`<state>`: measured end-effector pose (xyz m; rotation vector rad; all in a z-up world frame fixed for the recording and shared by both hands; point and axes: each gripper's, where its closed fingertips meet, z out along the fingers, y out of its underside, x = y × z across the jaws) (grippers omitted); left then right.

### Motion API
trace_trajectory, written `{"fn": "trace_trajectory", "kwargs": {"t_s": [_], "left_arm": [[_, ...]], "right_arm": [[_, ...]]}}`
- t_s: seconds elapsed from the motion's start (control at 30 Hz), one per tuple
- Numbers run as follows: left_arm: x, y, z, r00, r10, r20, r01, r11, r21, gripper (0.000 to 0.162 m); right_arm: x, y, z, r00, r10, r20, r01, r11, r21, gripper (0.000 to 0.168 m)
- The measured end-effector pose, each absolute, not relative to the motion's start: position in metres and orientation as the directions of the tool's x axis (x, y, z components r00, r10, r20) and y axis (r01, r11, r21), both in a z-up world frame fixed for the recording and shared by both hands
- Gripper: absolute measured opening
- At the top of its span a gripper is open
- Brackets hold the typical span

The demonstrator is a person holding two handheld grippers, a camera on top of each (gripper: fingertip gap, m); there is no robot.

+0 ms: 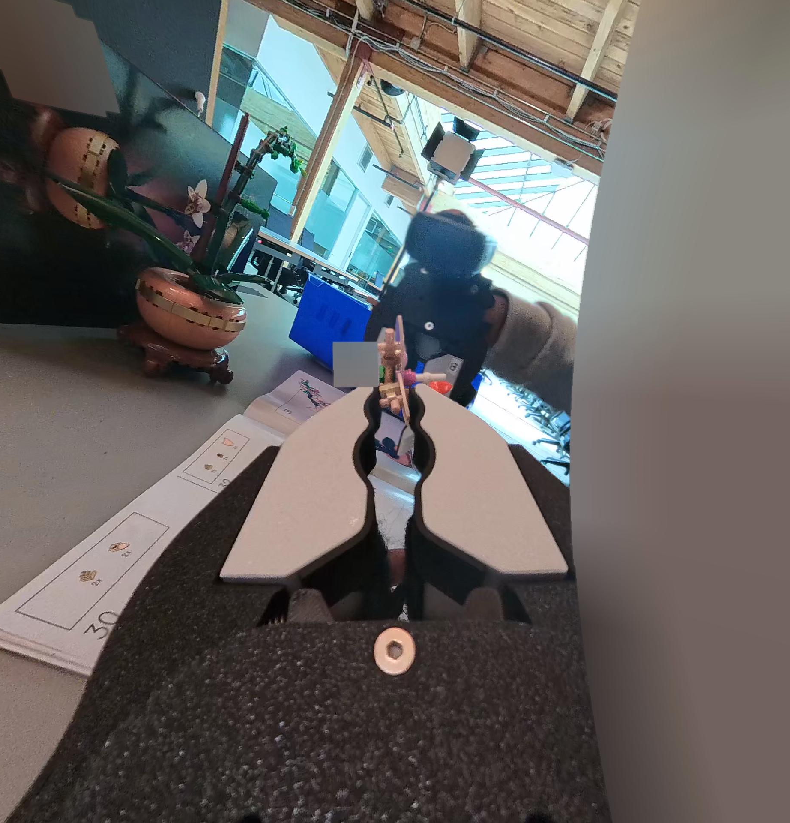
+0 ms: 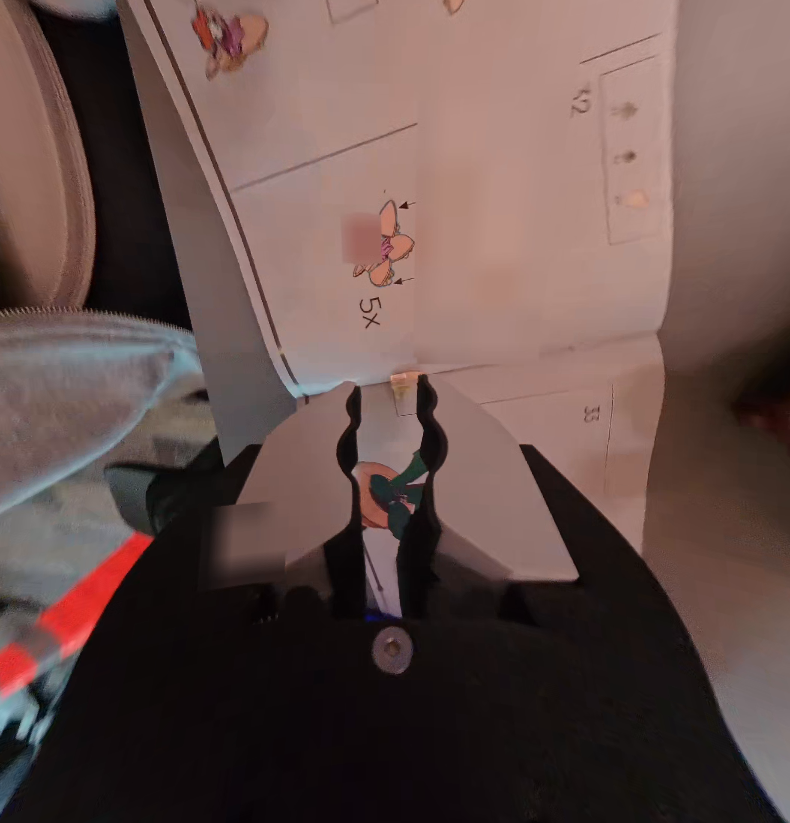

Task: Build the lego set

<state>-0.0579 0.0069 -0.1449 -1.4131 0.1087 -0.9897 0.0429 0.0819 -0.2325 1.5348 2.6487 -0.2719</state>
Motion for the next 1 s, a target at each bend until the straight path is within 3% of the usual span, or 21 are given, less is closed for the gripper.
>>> {"fn": "trace_trajectory", "kwargs": {"t_s": [0.13, 0.17, 0.23, 0.3, 0.37, 0.43, 0.47, 0.53, 0.57, 0.7, 0.9, 1.0], "left_arm": [[-0.063, 0.006, -0.146, 0.625, -0.613, 0.483, 0.512, -0.145, -0.847, 0.011], [-0.064, 0.005, -0.146, 0.624, -0.610, 0.487, 0.517, -0.145, -0.844, 0.011], [-0.067, 0.004, -0.146, 0.611, -0.611, 0.503, 0.539, -0.145, -0.830, 0.011], [-0.068, 0.002, -0.145, 0.593, -0.619, 0.515, 0.557, -0.146, -0.817, 0.011], [-0.070, 0.001, -0.143, 0.589, -0.625, 0.513, 0.564, -0.137, -0.815, 0.011], [-0.070, 0.000, -0.141, 0.588, -0.630, 0.507, 0.565, -0.129, -0.815, 0.011], [-0.071, -0.001, -0.140, 0.590, -0.629, 0.506, 0.565, -0.125, -0.815, 0.011], [-0.073, -0.001, -0.139, 0.602, -0.624, 0.498, 0.560, -0.115, -0.820, 0.011], [-0.074, 0.000, -0.139, 0.613, -0.617, 0.494, 0.552, -0.114, -0.826, 0.011], [-0.080, 0.001, -0.138, 0.665, -0.587, 0.462, 0.510, -0.097, -0.855, 0.011], [-0.079, -0.001, -0.140, 0.672, -0.584, 0.455, 0.486, -0.116, -0.866, 0.011], [-0.078, 0.000, -0.141, 0.663, -0.591, 0.460, 0.488, -0.125, -0.864, 0.011]], "right_arm": [[0.049, 0.083, -0.255, -0.523, 0.829, -0.198, 0.829, 0.549, 0.107, 0.029], [0.052, 0.087, -0.263, -0.535, 0.830, -0.158, 0.819, 0.555, 0.147, 0.022], [0.046, 0.087, -0.265, -0.558, 0.826, -0.075, 0.821, 0.563, 0.092, 0.015], [0.042, 0.084, -0.262, -0.496, 0.867, -0.036, 0.868, 0.494, -0.048, 0.009], [0.025, 0.080, -0.244, -0.336, 0.941, -0.048, 0.892, 0.301, -0.337, 0.008], [0.003, 0.073, -0.213, -0.142, 0.976, -0.164, 0.744, -0.004, -0.669, 0.008], [-0.004, 0.068, -0.201, -0.090, 0.963, -0.256, 0.617, -0.148, -0.773, 0.008], [-0.013, 0.063, -0.194, -0.011, 0.920, -0.392, 0.405, -0.354, -0.843, 0.008], [-0.016, 0.056, -0.200, -0.001, 0.885, -0.466, 0.370, -0.432, -0.822, 0.008], [-0.024, 0.015, -0.221, -0.059, 0.628, -0.776, 0.538, -0.635, -0.554, 0.008], [-0.003, 0.021, -0.258, 0.074, 0.734, -0.675, 0.804, -0.445, -0.396, 0.009], [0.001, 0.025, -0.259, 0.085, 0.767, -0.636, 0.813, -0.423, -0.401, 0.009]]}}
